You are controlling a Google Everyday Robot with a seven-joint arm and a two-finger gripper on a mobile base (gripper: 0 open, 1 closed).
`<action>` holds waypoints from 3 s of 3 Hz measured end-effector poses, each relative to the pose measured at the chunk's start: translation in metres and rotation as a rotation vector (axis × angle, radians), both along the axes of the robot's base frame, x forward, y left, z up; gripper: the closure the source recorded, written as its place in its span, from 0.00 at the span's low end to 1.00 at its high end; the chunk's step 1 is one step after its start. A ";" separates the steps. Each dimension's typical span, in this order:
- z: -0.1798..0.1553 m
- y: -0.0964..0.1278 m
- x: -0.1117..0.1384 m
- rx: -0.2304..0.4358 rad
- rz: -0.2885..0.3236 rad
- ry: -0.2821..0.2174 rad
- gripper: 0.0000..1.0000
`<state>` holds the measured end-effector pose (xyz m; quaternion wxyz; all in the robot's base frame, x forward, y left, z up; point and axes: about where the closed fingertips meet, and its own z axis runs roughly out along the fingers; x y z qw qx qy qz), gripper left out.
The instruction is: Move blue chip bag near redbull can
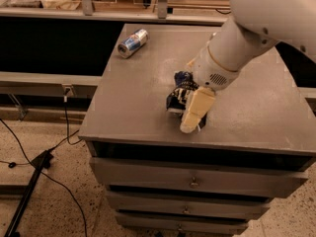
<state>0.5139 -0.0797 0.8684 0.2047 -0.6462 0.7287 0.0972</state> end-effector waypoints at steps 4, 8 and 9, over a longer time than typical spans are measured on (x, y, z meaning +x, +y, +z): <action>0.004 0.002 -0.005 -0.007 0.006 -0.005 0.94; 0.077 0.020 0.104 0.096 0.000 -0.272 1.00; 0.080 0.042 0.153 0.028 -0.055 -0.348 1.00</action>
Offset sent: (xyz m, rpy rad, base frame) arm -0.0022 -0.0010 0.0025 -0.0036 -0.0018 0.0006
